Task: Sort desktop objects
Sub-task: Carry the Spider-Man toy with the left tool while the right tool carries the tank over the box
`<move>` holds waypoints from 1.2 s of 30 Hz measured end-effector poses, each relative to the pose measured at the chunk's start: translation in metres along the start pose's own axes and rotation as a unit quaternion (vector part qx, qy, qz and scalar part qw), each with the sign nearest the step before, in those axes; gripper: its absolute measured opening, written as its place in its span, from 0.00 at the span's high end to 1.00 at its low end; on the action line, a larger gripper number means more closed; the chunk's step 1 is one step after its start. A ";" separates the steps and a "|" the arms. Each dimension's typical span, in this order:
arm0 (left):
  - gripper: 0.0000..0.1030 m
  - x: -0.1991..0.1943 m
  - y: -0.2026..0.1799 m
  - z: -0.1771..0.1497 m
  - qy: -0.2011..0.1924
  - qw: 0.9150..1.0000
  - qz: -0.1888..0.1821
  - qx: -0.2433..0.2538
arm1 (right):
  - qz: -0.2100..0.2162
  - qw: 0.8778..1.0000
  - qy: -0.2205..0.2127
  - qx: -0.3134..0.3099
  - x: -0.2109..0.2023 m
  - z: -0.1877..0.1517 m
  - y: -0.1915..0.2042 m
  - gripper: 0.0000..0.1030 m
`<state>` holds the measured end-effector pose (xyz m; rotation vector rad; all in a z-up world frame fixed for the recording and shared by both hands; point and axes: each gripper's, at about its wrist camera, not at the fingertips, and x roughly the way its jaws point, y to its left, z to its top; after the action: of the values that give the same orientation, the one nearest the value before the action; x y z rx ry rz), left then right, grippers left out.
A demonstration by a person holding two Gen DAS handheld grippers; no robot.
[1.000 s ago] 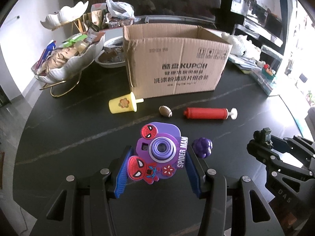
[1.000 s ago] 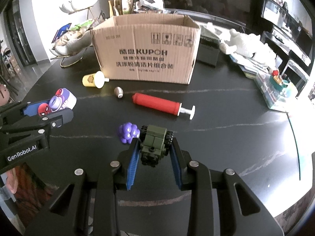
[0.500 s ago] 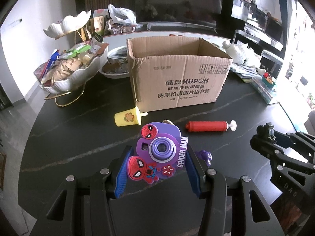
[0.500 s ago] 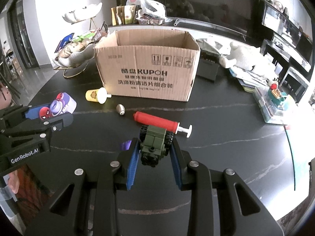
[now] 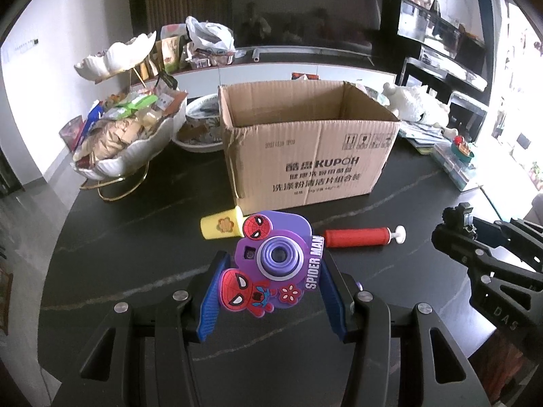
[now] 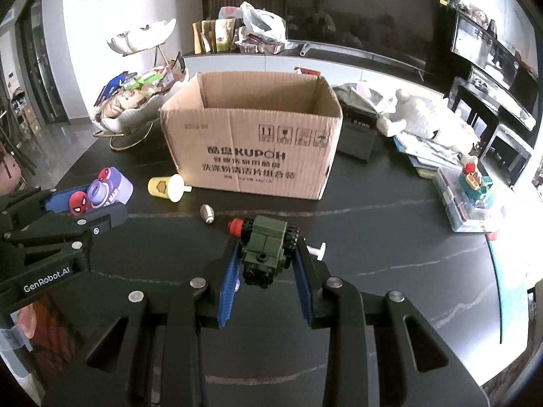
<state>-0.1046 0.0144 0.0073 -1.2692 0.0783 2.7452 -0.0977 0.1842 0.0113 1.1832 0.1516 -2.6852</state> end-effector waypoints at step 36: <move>0.53 -0.006 0.005 0.063 -0.041 0.999 0.004 0.005 | -0.008 0.999 -0.035 -0.013 -0.006 0.061 -0.017 0.72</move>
<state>-0.1489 0.0153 0.0530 -1.1537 0.0895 2.7963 -0.1413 0.1909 0.0575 1.0839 0.1848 -2.7255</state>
